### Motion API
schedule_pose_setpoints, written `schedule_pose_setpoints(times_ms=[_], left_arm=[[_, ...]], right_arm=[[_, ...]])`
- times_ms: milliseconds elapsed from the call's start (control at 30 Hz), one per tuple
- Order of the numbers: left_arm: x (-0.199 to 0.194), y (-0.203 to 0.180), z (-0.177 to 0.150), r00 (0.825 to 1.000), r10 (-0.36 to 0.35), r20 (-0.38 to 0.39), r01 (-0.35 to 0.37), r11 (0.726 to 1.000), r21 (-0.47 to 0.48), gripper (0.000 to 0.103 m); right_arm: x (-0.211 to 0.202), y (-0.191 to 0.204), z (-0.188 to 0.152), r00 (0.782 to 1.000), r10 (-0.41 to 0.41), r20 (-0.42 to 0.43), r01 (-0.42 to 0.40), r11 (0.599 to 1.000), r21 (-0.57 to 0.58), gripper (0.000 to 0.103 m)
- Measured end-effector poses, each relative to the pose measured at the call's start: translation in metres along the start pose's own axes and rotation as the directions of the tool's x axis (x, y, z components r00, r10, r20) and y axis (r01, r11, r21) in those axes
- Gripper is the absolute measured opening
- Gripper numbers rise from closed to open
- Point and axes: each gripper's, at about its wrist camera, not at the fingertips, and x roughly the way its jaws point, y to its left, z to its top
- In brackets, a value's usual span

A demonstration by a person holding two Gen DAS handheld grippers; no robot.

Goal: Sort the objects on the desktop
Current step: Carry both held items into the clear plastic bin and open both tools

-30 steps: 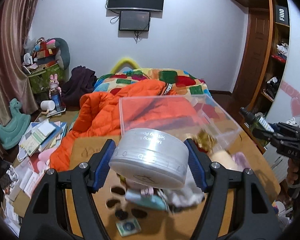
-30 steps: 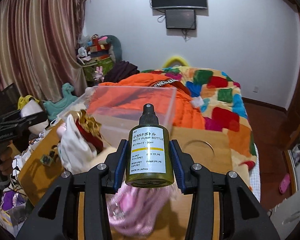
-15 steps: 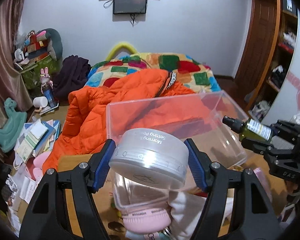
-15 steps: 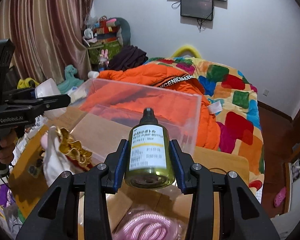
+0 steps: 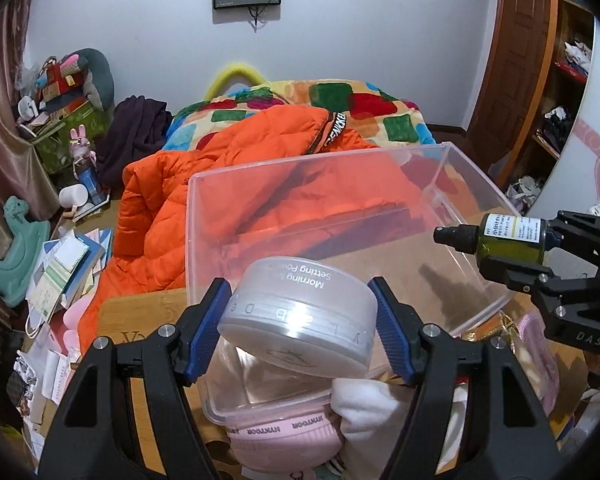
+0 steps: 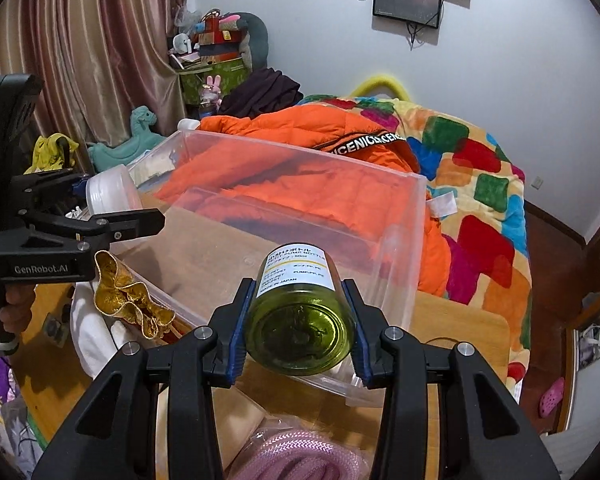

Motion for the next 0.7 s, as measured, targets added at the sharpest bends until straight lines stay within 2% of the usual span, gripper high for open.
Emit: schedule_pose_setpoints(times_ms=[167, 333, 433, 700], left_arm=[[-0.003, -0.004, -0.002, 1.0, 0.002, -0.001, -0.002, 1.0, 0.022, 0.069], [-0.001, -0.002, -0.007, 0.995, -0.075, -0.063, 0.075, 0.997, -0.01, 0.061], [-0.005, -0.004, -0.005, 0.999, -0.036, -0.039, 0.037, 0.999, 0.012, 0.061], [-0.012, -0.01, 0.002, 1.0, -0.015, -0.001, 0.015, 0.999, 0.05, 0.061]], right_arm=[[0.0, -0.001, -0.001, 0.999, 0.026, -0.032, -0.026, 1.0, 0.006, 0.038], [0.001, -0.001, -0.001, 0.998, 0.028, -0.051, -0.027, 1.0, 0.011, 0.038], [0.002, 0.0, 0.003, 0.999, 0.006, -0.054, -0.007, 1.0, -0.007, 0.038], [0.003, 0.003, 0.006, 0.998, -0.014, -0.058, 0.012, 0.999, -0.035, 0.04]])
